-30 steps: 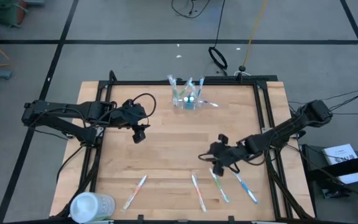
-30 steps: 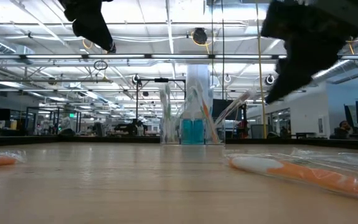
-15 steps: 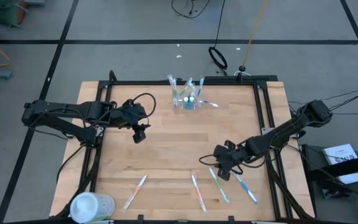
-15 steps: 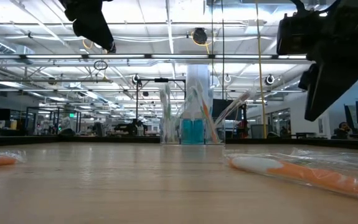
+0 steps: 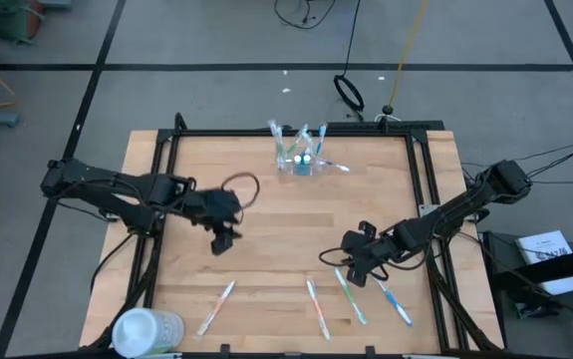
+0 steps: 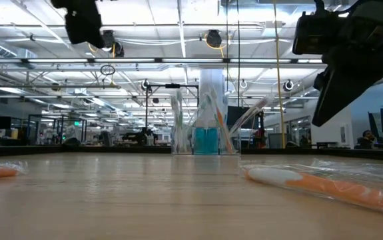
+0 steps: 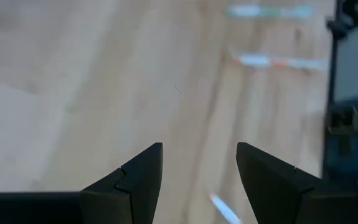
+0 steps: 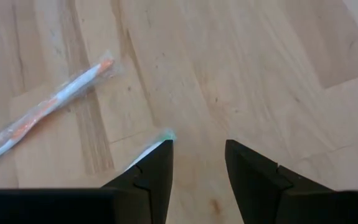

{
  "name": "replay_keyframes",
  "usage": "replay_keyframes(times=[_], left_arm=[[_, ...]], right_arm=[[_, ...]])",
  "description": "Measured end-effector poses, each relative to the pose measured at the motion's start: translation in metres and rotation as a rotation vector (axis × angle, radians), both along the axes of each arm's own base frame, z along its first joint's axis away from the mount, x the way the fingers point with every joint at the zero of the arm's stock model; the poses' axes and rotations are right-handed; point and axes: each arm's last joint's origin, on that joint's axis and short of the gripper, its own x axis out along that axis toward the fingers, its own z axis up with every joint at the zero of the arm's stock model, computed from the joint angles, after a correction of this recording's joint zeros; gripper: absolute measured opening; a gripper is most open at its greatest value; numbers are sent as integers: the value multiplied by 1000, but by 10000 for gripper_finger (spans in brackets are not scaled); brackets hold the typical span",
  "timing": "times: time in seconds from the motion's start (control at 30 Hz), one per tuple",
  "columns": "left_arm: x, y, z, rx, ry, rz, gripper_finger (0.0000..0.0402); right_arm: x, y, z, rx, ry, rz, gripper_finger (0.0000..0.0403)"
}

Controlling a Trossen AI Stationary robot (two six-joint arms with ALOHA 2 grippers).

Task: Pick & Place toothbrushing station
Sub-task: Put the orange toothbrush into the transparent organizer

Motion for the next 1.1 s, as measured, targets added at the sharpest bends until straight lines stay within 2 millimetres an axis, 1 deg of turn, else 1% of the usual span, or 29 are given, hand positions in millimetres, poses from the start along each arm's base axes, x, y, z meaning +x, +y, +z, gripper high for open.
replay_keyframes(times=[0.17, 0.33, 0.43, 0.53, 0.67, 0.77, 0.83, 0.9, 0.97, 1.1], left_arm=[[4, -35, -11, -46, 45, -75, 212], [3, -72, -29, -108, 158, -61, 212], [4, -95, -46, -130, 244, -29, 212], [4, -117, -68, -137, 343, 18, 212], [3, -139, -98, -155, 486, 103, 212], [1, -151, -117, -161, 591, 104, 212], [1, -156, -130, -151, 634, 158, 212], [3, -158, -142, -141, 673, 225, 212], [5, -159, -154, -125, 704, 253, 212], [13, -160, -162, -131, 694, 228, 211]], right_arm=[[0, 1, 0, -14, -8, 9, 137], [2, 2, 2, -3, -38, 15, 137], [3, 3, 3, 3, -52, 18, 137], [3, 3, 3, -1, -51, 23, 137], [3, 3, 3, 0, -51, 21, 137], [3, 3, 3, 1, -51, 20, 137], [3, 3, 3, 1, -51, 20, 137], [3, 3, 3, 6, -51, 14, 137], [3, 3, 3, 7, -51, 12, 137], [3, 3, 3, -1, -52, 19, 137]])
